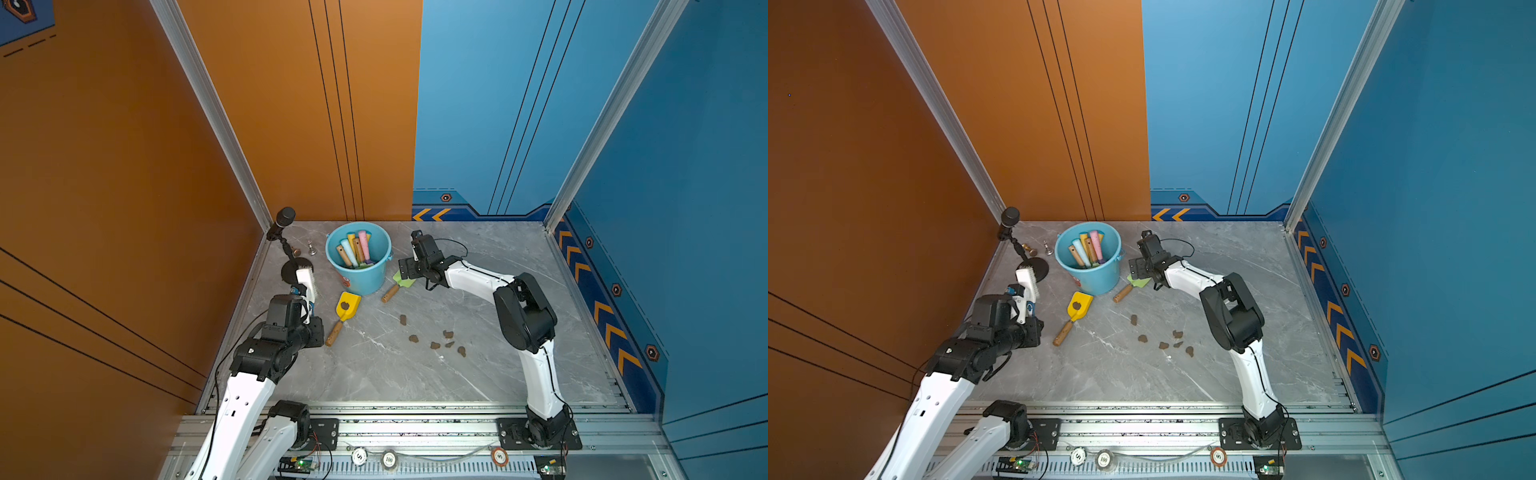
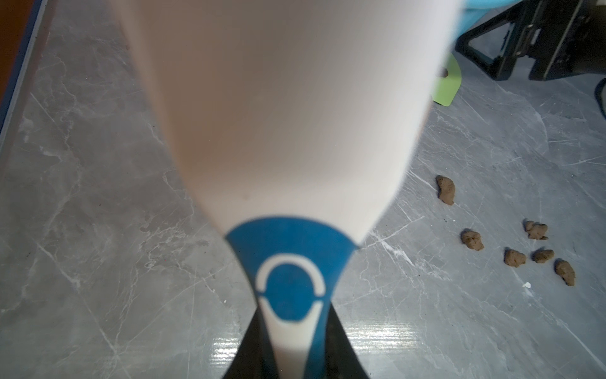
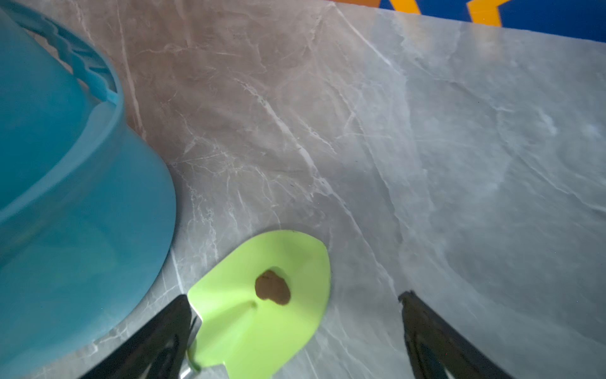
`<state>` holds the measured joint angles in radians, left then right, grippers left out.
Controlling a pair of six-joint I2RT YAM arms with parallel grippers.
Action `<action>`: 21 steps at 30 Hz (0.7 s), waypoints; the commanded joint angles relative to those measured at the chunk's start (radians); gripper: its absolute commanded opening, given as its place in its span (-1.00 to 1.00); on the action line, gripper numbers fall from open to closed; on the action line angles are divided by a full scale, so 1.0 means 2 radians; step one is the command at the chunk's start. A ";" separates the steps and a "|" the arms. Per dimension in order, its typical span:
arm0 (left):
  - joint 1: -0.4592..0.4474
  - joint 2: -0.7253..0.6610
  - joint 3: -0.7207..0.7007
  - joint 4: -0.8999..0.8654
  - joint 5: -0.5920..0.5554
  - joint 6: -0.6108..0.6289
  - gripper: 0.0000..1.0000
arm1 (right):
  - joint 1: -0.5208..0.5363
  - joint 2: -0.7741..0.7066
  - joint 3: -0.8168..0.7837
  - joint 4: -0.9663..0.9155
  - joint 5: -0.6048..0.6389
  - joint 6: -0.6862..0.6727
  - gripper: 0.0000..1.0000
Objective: Brush the soil off the hand trowel and place it into the bucket
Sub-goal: Move the hand trowel to the center of the board.
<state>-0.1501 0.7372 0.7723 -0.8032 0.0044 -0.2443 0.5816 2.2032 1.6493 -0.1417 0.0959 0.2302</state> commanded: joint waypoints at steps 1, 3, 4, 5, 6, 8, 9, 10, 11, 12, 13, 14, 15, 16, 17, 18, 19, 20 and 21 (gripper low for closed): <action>0.005 0.001 -0.006 0.010 0.009 0.003 -1.00 | -0.002 0.036 0.057 -0.016 -0.019 -0.022 0.99; 0.005 0.000 -0.006 0.010 0.007 0.002 -1.00 | -0.001 0.058 0.087 -0.029 -0.014 -0.014 0.99; 0.005 0.000 -0.006 0.010 0.007 0.002 -1.00 | -0.001 0.067 0.095 -0.033 -0.013 -0.010 0.99; 0.005 -0.002 -0.006 0.010 0.005 0.002 -1.00 | -0.001 0.074 0.102 -0.038 -0.009 -0.007 0.99; 0.005 -0.004 -0.007 0.010 0.004 0.001 -1.00 | -0.001 0.079 0.108 -0.043 -0.007 -0.004 0.99; 0.006 -0.007 -0.008 0.010 0.002 0.002 -1.00 | 0.000 0.091 0.120 -0.053 0.001 0.000 0.99; 0.005 -0.008 -0.008 0.010 0.001 0.002 -1.00 | -0.001 0.096 0.124 -0.057 0.004 -0.001 0.99; 0.005 -0.008 -0.008 0.010 0.001 0.002 -1.00 | 0.000 0.100 0.128 -0.060 0.007 -0.001 0.99; 0.005 -0.009 -0.008 0.010 0.000 0.001 -1.00 | 0.000 0.104 0.129 -0.061 0.009 -0.001 0.99; 0.005 -0.009 -0.008 0.010 0.000 0.002 -1.00 | 0.000 0.108 0.131 -0.064 0.010 -0.001 0.99; 0.005 -0.009 -0.008 0.010 0.001 0.002 -1.00 | -0.002 0.113 0.143 -0.080 0.005 -0.001 0.99; 0.005 -0.009 -0.008 0.010 0.000 0.002 -1.00 | -0.002 0.119 0.153 -0.093 0.006 -0.002 0.99; 0.005 -0.009 -0.008 0.010 0.001 0.002 -1.00 | -0.001 0.122 0.158 -0.102 0.009 -0.002 0.99; 0.005 -0.009 -0.008 0.010 0.001 0.002 -1.00 | -0.001 0.126 0.165 -0.114 0.009 -0.002 0.99; 0.006 -0.011 -0.008 0.010 0.001 0.001 -1.00 | -0.001 0.130 0.172 -0.129 0.012 -0.002 1.00; 0.005 -0.012 -0.008 0.010 0.001 0.001 -1.00 | 0.001 0.133 0.181 -0.144 0.017 -0.001 1.00; 0.005 -0.014 -0.009 0.010 0.001 0.001 -1.00 | 0.002 0.136 0.185 -0.156 0.019 -0.002 1.00; 0.005 -0.015 -0.009 0.010 0.000 0.002 -1.00 | 0.003 0.138 0.186 -0.167 0.025 -0.001 1.00; 0.005 -0.017 -0.009 0.010 0.001 0.002 -1.00 | 0.004 0.139 0.186 -0.175 0.030 -0.001 1.00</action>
<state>-0.1486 0.7208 0.7677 -0.8028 0.0067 -0.2447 0.5831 2.4619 1.9945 -0.3641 0.1078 0.2173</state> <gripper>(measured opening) 0.220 0.998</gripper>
